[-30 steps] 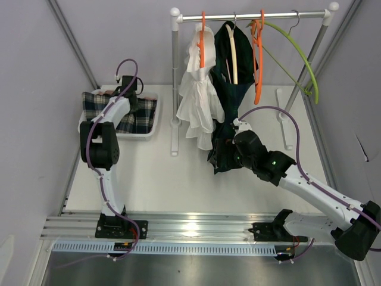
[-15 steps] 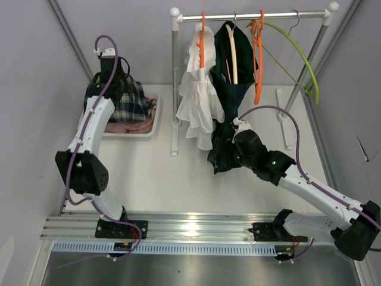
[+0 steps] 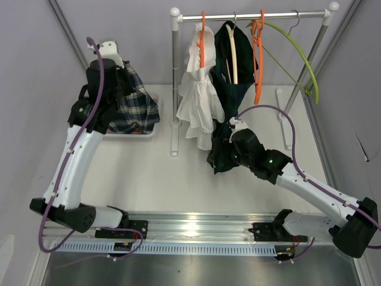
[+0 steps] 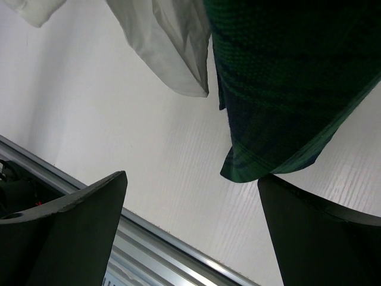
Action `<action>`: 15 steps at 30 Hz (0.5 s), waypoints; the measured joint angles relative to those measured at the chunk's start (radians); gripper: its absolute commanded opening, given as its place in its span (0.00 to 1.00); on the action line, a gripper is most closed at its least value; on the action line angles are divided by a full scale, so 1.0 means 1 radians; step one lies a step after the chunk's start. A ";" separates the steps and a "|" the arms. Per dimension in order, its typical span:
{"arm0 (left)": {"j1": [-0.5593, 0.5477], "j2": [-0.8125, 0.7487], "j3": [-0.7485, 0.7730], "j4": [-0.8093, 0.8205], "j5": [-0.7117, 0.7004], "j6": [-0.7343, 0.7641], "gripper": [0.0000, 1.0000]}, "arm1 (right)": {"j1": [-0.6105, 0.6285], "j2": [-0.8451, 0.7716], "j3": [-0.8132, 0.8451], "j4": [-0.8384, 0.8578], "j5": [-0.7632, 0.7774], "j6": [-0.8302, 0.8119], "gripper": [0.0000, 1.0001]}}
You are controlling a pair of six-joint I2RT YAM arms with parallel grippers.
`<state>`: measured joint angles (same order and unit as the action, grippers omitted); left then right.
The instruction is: Place the skirt on the hanger
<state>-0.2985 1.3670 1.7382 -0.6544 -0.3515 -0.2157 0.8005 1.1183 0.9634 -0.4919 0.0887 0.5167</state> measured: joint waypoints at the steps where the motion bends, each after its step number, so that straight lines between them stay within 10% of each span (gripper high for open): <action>1: -0.016 -0.020 0.013 -0.010 -0.008 0.007 0.00 | 0.000 0.000 0.000 0.001 0.000 -0.005 1.00; 15: -0.536 -0.188 0.203 -0.059 -0.241 0.158 0.00 | 0.000 -0.022 0.000 0.026 -0.016 -0.070 0.99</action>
<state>-0.8349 1.1786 1.9415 -0.7136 -0.5930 -0.0574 0.8005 1.0962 0.9634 -0.4656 0.0731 0.4465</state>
